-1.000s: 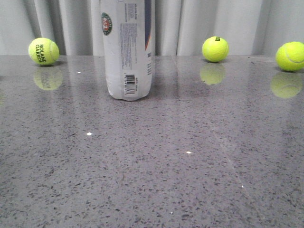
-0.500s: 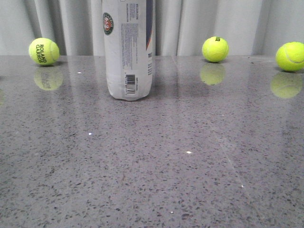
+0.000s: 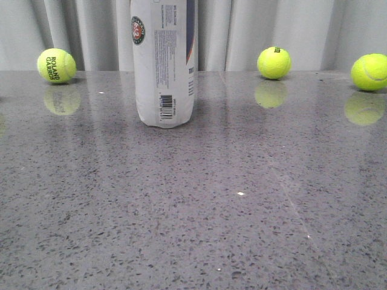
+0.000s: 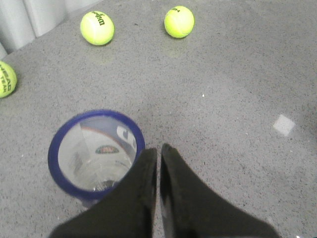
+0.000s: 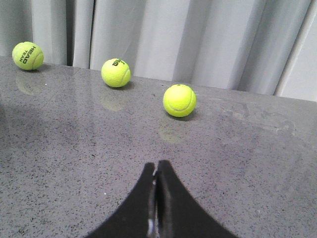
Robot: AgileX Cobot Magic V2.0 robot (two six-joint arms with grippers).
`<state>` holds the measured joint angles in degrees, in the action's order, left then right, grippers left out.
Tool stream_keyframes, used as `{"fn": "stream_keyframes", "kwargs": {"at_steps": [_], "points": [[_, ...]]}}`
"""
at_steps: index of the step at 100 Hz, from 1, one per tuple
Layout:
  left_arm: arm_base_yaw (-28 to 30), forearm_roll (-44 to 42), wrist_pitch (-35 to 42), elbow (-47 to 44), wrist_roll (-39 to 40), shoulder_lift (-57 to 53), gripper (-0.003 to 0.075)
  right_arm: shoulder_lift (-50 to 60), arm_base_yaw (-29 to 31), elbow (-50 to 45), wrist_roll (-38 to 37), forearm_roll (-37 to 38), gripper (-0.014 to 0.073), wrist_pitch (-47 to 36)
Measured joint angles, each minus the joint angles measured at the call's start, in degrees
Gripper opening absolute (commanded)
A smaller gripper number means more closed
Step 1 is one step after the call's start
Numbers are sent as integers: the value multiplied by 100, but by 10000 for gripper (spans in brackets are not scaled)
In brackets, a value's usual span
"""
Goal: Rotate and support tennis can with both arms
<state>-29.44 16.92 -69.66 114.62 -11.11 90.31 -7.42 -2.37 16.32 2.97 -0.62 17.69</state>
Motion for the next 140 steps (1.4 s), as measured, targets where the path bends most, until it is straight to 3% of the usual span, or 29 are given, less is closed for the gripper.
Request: {"fn": "stream_keyframes", "kwargs": {"at_steps": [28,46,105,123,140], "points": [[0,-26,1275,-2273,30,-1479,-20,0,0,0,0,0,-69,0],[0,-26,1681,-3465,30,-2369,-20,0,0,0,0,0,-69,0],[0,-711,1824,-5539,420,-4309,-20,0,0,0,0,0,-69,0],[0,-1144,2300,-6167,504,-4852,-20,0,0,0,0,0,-69,0],[22,-1577,3362,-6941,847,-5194,-20,0,0,0,0,0,-69,0]]}}
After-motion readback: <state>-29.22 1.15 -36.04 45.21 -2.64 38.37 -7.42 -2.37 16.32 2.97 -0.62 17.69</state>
